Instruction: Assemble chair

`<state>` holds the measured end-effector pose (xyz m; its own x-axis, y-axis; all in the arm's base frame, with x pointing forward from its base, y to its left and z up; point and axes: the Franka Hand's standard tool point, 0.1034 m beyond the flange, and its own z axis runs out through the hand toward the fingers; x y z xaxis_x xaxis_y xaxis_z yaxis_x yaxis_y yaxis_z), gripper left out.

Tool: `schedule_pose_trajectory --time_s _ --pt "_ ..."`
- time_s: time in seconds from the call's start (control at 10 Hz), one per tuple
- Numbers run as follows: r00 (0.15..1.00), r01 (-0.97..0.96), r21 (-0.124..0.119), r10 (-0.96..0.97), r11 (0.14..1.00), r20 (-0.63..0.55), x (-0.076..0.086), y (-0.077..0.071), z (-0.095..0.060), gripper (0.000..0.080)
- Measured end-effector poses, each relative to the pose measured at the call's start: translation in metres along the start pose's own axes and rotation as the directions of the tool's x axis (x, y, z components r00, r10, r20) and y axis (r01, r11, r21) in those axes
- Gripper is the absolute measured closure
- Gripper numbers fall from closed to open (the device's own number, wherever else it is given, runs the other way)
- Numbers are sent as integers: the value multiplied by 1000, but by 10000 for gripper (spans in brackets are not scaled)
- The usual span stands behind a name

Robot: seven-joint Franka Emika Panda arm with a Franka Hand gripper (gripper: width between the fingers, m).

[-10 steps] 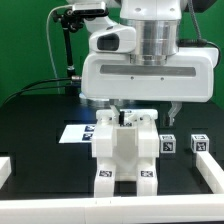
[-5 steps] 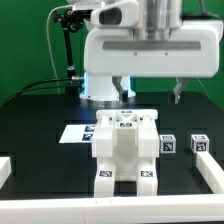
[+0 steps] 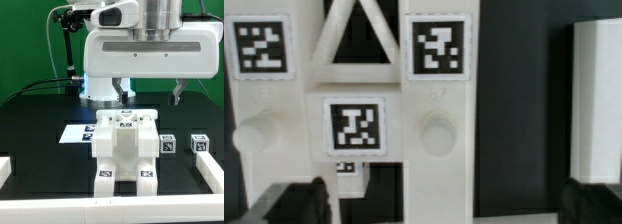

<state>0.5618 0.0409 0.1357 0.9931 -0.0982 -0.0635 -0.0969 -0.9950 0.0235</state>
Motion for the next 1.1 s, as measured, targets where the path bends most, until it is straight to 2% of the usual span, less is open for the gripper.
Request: schedule_pose_trajectory --time_s 0.1,0.3,0.5,0.7,1.0,1.1 --pt "1000 -2 1 2 1000 0 -1 -2 0 150" --pt "1000 -20 14 20 1000 -4 -35 -39 6 150" --pt "999 -50 18 50 999 2 -54 -69 6 150" --pt "998 -69 23 69 997 -3 -49 -62 4 150" --pt "996 -92 23 92 996 -4 -52 -65 6 150" --pt "987 -163 25 163 986 -10 -67 -77 17 150"
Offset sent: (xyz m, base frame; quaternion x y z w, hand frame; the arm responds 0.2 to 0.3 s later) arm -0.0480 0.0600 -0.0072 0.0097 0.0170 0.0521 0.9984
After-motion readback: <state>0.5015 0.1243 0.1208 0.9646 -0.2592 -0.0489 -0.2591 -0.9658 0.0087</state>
